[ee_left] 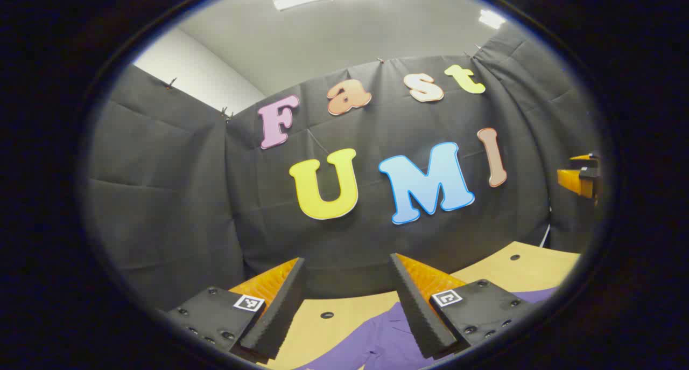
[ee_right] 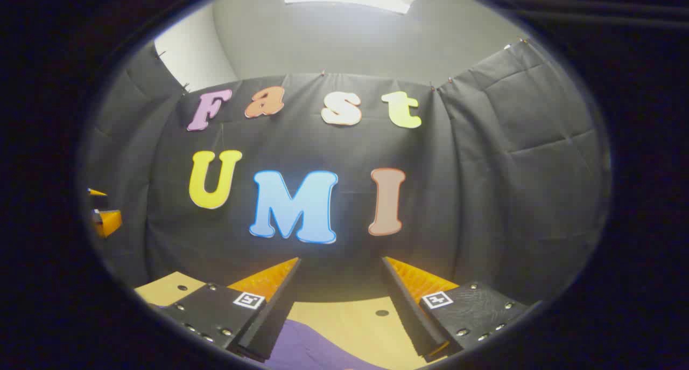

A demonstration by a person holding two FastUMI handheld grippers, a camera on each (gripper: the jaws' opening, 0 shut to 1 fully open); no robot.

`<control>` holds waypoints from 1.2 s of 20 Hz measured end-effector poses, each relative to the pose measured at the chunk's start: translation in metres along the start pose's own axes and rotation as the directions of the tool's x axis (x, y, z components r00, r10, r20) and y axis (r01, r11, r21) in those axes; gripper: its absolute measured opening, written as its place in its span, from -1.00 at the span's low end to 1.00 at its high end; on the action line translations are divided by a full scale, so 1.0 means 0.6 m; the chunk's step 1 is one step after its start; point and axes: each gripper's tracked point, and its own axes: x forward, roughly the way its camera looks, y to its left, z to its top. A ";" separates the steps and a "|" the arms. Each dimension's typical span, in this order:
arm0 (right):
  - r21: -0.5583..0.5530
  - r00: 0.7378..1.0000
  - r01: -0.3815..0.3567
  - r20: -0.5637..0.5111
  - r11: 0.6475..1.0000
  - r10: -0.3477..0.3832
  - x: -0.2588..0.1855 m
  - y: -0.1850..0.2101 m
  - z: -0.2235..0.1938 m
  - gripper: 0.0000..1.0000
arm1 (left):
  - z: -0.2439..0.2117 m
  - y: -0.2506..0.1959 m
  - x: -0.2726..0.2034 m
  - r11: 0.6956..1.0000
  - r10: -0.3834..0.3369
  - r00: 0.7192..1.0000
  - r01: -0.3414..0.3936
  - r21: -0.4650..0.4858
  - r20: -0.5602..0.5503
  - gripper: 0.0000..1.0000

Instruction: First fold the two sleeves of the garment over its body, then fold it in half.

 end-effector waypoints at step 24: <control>0.031 0.995 0.033 -0.098 0.999 -0.030 -0.015 -0.029 -0.051 0.81 | -0.051 -0.016 -0.008 0.999 -0.021 0.997 0.019 -0.029 -0.070 1.00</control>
